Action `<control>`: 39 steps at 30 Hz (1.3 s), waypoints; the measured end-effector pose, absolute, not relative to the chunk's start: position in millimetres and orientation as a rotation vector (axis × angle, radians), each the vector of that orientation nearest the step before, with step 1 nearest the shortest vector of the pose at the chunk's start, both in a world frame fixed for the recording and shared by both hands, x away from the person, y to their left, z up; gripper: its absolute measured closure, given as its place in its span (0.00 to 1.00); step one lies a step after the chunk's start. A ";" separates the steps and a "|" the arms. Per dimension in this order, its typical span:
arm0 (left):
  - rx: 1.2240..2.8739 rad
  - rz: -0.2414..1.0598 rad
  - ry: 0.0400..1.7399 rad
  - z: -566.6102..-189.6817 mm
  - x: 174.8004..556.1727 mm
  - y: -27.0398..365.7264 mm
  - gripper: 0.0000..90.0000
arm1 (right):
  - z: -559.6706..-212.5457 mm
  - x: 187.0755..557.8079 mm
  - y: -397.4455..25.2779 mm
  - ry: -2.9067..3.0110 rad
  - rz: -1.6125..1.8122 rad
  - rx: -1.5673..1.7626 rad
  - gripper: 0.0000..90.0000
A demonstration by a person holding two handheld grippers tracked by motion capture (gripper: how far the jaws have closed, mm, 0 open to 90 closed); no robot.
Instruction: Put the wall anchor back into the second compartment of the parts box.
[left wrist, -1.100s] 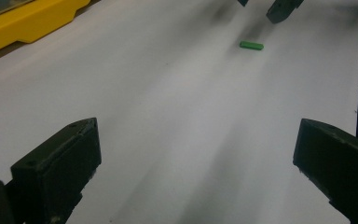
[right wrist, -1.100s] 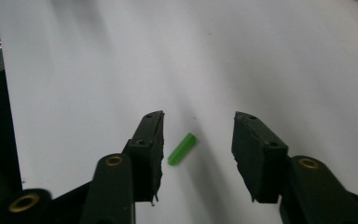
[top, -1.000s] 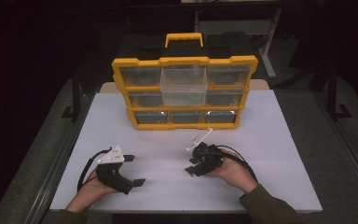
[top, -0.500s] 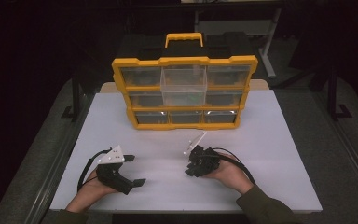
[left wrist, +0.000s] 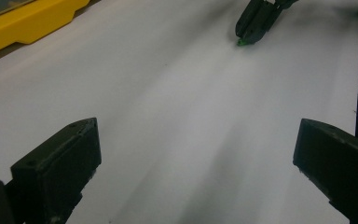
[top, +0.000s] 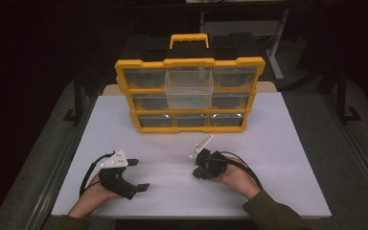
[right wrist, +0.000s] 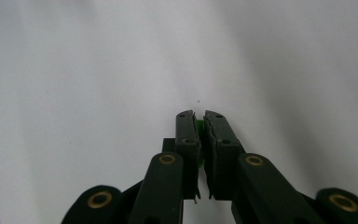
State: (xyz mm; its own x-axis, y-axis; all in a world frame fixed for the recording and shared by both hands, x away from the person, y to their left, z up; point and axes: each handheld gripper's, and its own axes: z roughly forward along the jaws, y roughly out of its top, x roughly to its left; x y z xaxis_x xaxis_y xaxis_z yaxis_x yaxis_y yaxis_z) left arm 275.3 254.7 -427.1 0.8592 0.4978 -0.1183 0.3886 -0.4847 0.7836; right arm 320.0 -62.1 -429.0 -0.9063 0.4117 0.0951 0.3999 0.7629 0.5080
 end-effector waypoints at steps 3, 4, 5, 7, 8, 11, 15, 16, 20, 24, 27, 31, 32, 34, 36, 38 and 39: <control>2.132 0.154 0.643 -427.2 275.4 254.7 0.01 | -422.2 322.4 -67.4 2.931 0.855 0.695 0.94; 2.132 0.154 0.643 -427.2 275.4 254.8 0.01 | -419.4 323.0 -69.4 2.922 0.854 0.718 0.94; 2.135 0.157 0.640 -427.1 275.6 254.9 0.01 | -416.7 324.5 -71.6 2.916 0.864 0.720 0.94; 2.134 0.157 0.641 -427.0 275.6 254.9 0.01 | -410.2 327.3 -76.9 2.910 0.880 0.733 0.94; 2.132 0.156 0.642 -427.1 275.6 254.7 0.01 | -406.9 329.1 -79.7 2.907 0.886 0.741 0.94; 2.128 0.156 0.644 -427.3 276.0 254.6 0.01 | -395.7 334.2 -88.8 2.908 0.916 0.792 0.94; 2.135 0.157 0.639 -427.7 276.1 255.1 0.01 | -378.9 340.4 -101.6 2.891 0.947 0.836 0.94; 2.138 0.163 0.631 -427.7 276.6 255.3 0.01 | -374.1 341.8 -104.8 2.884 0.958 0.841 0.94; 2.145 0.160 0.628 -427.0 276.4 255.2 0.01 | -354.2 346.7 -115.0 2.865 0.990 0.866 0.94; 2.139 0.163 0.627 -427.2 277.1 254.9 0.01 | -334.7 353.5 -125.1 2.845 1.000 0.873 0.94; 2.147 0.166 0.622 -427.2 277.3 255.4 0.01 | -318.0 357.9 -132.3 2.831 1.027 0.879 0.94; 2.141 0.164 0.625 -427.2 277.1 255.0 0.01 | -300.3 362.0 -137.3 2.810 1.038 0.882 0.94; 2.141 0.164 0.626 -427.4 277.1 254.9 0.01 | -296.1 363.5 -138.5 2.804 1.039 0.872 0.94; 2.136 0.163 0.631 -427.5 276.9 254.5 0.01 | -287.6 366.4 -140.5 2.796 1.039 0.857 0.94; 2.136 0.163 0.629 -427.5 276.8 254.4 0.01 | -278.4 368.5 -142.2 2.790 1.045 0.861 0.94; 2.135 0.163 0.630 -427.6 276.8 254.4 0.01 | -269.0 370.4 -143.9 2.781 1.052 0.855 0.94; 2.137 0.161 0.631 -427.4 276.8 254.6 0.01 | -263.8 370.9 -144.7 2.778 1.062 0.864 0.94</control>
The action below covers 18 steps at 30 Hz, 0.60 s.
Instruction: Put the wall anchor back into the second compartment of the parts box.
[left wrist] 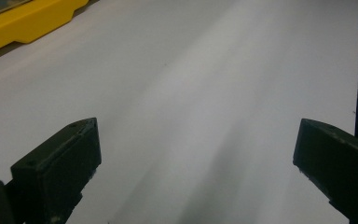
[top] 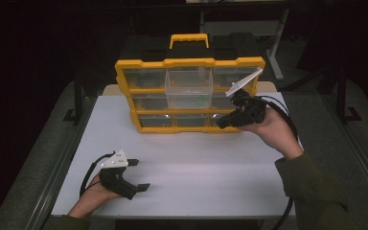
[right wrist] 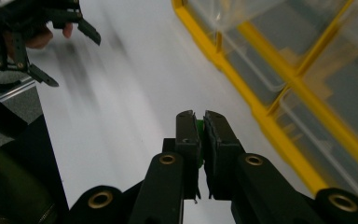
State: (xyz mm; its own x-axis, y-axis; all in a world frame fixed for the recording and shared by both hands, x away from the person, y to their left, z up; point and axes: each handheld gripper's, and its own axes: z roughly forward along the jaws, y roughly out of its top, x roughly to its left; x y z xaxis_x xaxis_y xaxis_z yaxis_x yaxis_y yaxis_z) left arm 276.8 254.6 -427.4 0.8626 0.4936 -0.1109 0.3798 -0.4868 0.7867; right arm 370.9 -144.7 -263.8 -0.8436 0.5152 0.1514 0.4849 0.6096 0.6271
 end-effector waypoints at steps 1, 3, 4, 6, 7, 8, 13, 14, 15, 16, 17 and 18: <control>2.137 0.162 0.630 -427.4 277.0 254.6 0.01 | -259.2 372.0 -145.8 2.771 1.071 0.859 0.94; 2.138 0.161 0.629 -427.2 276.9 254.7 0.01 | -249.3 373.1 -147.8 2.757 1.077 0.867 0.94; 2.142 0.159 0.629 -427.0 276.8 254.8 0.01 | -244.3 373.6 -149.1 2.749 1.081 0.869 0.94; 2.140 0.158 0.630 -427.3 277.0 254.6 0.01 | -233.6 374.3 -151.6 2.734 1.092 0.875 0.94; 2.140 0.157 0.631 -427.2 276.9 254.5 0.01 | -228.3 374.7 -152.6 2.725 1.096 0.877 0.94; 2.140 0.157 0.631 -427.1 276.8 254.5 0.01 | -222.9 375.1 -153.8 2.718 1.098 0.878 0.94; 2.145 0.153 0.632 -426.9 276.7 254.5 0.01 | -197.3 378.6 -158.8 2.680 1.124 0.873 0.94; 2.142 0.151 0.634 -427.0 276.6 254.2 0.01 | -192.5 379.6 -159.6 2.671 1.126 0.869 0.94; 2.143 0.151 0.633 -427.1 276.6 254.2 0.01 | -187.8 380.4 -160.2 2.663 1.135 0.869 0.94; 2.144 0.151 0.634 -427.2 276.6 254.1 0.01 | -183.2 381.1 -160.4 2.658 1.147 0.870 0.94; 2.145 0.151 0.633 -427.2 276.7 254.1 0.01 | -178.9 381.9 -160.4 2.652 1.154 0.869 0.94; 2.144 0.152 0.633 -427.2 276.7 254.1 0.01 | -175.0 383.0 -160.1 2.648 1.161 0.863 0.94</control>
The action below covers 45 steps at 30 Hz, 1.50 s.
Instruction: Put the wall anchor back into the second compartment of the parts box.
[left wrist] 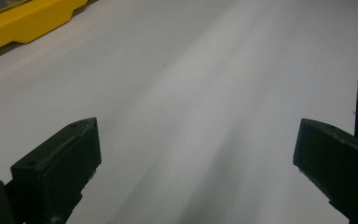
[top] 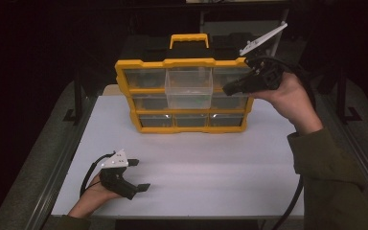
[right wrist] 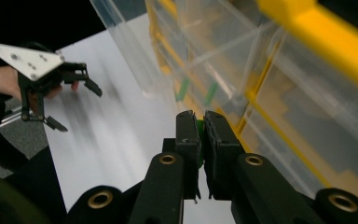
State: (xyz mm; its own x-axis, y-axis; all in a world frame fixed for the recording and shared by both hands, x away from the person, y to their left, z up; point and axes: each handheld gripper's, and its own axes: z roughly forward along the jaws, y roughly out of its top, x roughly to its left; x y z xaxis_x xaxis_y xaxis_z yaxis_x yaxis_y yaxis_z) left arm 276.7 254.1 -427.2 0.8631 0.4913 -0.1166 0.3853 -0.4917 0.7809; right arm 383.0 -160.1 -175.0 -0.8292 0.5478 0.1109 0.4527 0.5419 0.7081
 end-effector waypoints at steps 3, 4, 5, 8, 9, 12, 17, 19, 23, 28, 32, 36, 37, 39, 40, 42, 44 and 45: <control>2.142 0.151 0.634 -427.1 276.7 254.2 0.01 | -164.8 386.7 -157.0 2.632 1.176 0.858 0.94; 2.142 0.150 0.635 -427.1 276.7 254.2 0.01 | -161.7 388.1 -155.4 2.629 1.185 0.860 0.94; 2.142 0.150 0.635 -427.1 276.7 254.2 0.01 | -159.2 389.7 -153.5 2.624 1.190 0.857 0.94; 2.143 0.151 0.633 -427.0 276.6 254.3 0.01 | -153.4 394.2 -146.7 2.622 1.206 0.850 0.94; 2.143 0.151 0.633 -427.0 276.7 254.4 0.01 | -152.3 395.8 -144.1 2.622 1.202 0.844 0.94; 2.138 0.147 0.638 -427.1 276.3 254.5 0.01 | -150.7 400.6 -135.5 2.626 1.210 0.832 0.94; 2.137 0.146 0.641 -427.1 276.2 254.7 0.01 | -149.8 404.8 -123.1 2.640 1.209 0.809 0.94; 2.140 0.147 0.639 -427.0 276.1 254.7 0.01 | -150.5 406.2 -117.6 2.649 1.204 0.802 0.94; 2.147 0.149 0.634 -426.9 276.2 254.9 0.01 | -154.3 408.3 -107.2 2.670 1.177 0.788 0.93; 2.144 0.149 0.633 -426.7 276.4 255.6 0.01 | -154.7 408.2 -108.1 2.632 1.189 0.788 0.78; 2.138 0.148 0.637 -426.8 276.3 255.1 0.01 | -151.3 404.0 -118.3 2.595 1.222 0.812 0.74; 2.141 0.152 0.631 -426.8 276.6 254.9 0.01 | -152.6 398.4 -131.5 2.565 1.236 0.829 0.68; 2.143 0.153 0.629 -426.8 276.7 254.9 0.01 | -153.8 396.9 -135.0 2.558 1.238 0.833 0.67; 2.144 0.151 0.631 -427.0 276.7 254.6 0.01 | -156.4 393.7 -141.4 2.544 1.241 0.846 0.64; 2.143 0.151 0.632 -427.1 276.7 254.5 0.01 | -157.8 391.8 -144.3 2.540 1.242 0.857 0.63; 2.143 0.150 0.633 -427.1 276.7 254.3 0.01 | -161.6 389.0 -149.7 2.534 1.241 0.865 0.59; 2.144 0.150 0.633 -427.0 276.6 254.4 0.01 | -165.8 385.7 -154.1 2.525 1.243 0.874 0.54; 2.143 0.151 0.632 -427.1 276.7 254.5 0.01 | -168.3 383.9 -156.3 2.519 1.248 0.876 0.53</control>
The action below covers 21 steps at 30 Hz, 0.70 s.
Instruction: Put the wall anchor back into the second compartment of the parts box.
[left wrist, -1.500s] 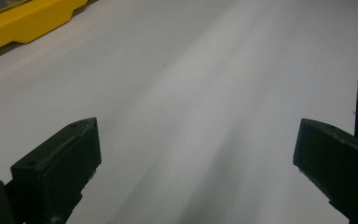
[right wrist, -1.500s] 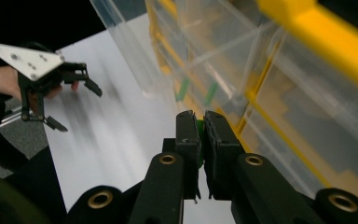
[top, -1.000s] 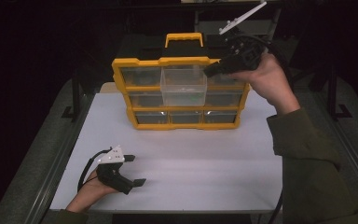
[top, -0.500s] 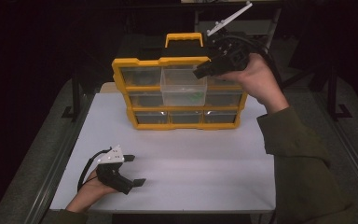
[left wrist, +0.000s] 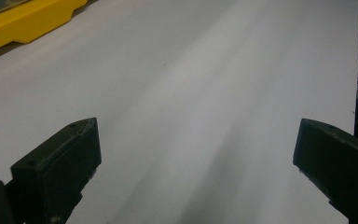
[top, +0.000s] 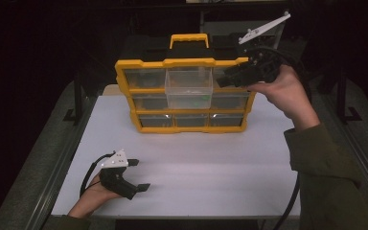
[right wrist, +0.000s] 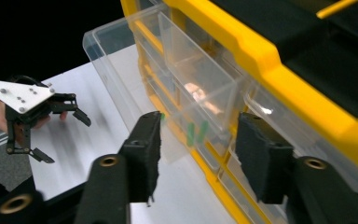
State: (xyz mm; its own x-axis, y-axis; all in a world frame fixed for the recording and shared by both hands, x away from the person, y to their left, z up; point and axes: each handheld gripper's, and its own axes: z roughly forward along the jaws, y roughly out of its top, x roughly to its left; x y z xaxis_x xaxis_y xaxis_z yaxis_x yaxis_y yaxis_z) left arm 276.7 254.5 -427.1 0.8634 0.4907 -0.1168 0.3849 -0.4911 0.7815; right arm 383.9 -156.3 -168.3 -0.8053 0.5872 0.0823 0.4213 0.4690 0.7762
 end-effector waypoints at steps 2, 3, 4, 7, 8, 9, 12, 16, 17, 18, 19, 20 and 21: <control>2.144 0.152 0.632 -427.0 276.8 254.7 0.01 | -174.8 380.6 -159.8 2.510 1.253 0.880 0.46; 2.143 0.152 0.631 -427.0 276.8 254.7 0.01 | -178.8 379.1 -161.1 2.500 1.248 0.872 0.44; 2.143 0.152 0.631 -427.1 276.8 254.8 0.01 | -182.9 377.2 -162.0 2.499 1.243 0.878 0.42; 2.141 0.156 0.629 -427.2 277.3 254.7 0.01 | -195.8 371.7 -164.2 2.468 1.226 0.885 0.31; 2.139 0.156 0.630 -427.2 277.1 254.6 0.01 | -200.6 369.9 -165.0 2.459 1.229 0.887 0.29; 2.140 0.157 0.628 -427.0 277.1 254.9 0.01 | -205.5 368.6 -165.9 2.455 1.238 0.889 0.26; 2.140 0.156 0.629 -427.1 277.2 254.9 0.01 | -220.0 364.4 -168.2 2.431 1.246 0.894 0.19; 2.139 0.154 0.630 -427.3 276.7 254.3 0.01 | -238.6 360.8 -169.4 2.425 1.248 0.907 0.15; 2.139 0.153 0.632 -427.4 276.6 254.2 0.01 | -243.0 359.2 -169.1 2.418 1.236 0.912 0.12; 2.140 0.156 0.627 -427.5 277.0 254.4 0.01 | -247.5 358.3 -169.0 2.420 1.226 0.905 0.10; 2.138 0.156 0.629 -427.5 276.8 254.4 0.01 | -251.9 357.4 -169.0 2.426 1.225 0.907 0.08; 2.137 0.156 0.628 -427.5 276.9 254.4 0.01 | -255.9 355.5 -169.0 2.434 1.228 0.923 0.07; 2.138 0.157 0.628 -427.5 276.9 254.5 0.01 | -260.6 354.8 -169.4 2.428 1.230 0.908 0.05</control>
State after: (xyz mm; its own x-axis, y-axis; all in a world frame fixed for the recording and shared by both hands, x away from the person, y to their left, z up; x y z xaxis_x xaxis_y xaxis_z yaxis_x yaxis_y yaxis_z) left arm 276.9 254.5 -427.5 0.8645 0.4898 -0.1130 0.3792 -0.4879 0.7863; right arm 354.8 -169.4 -260.6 -0.7665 0.6410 0.0390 0.4105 0.4424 0.7973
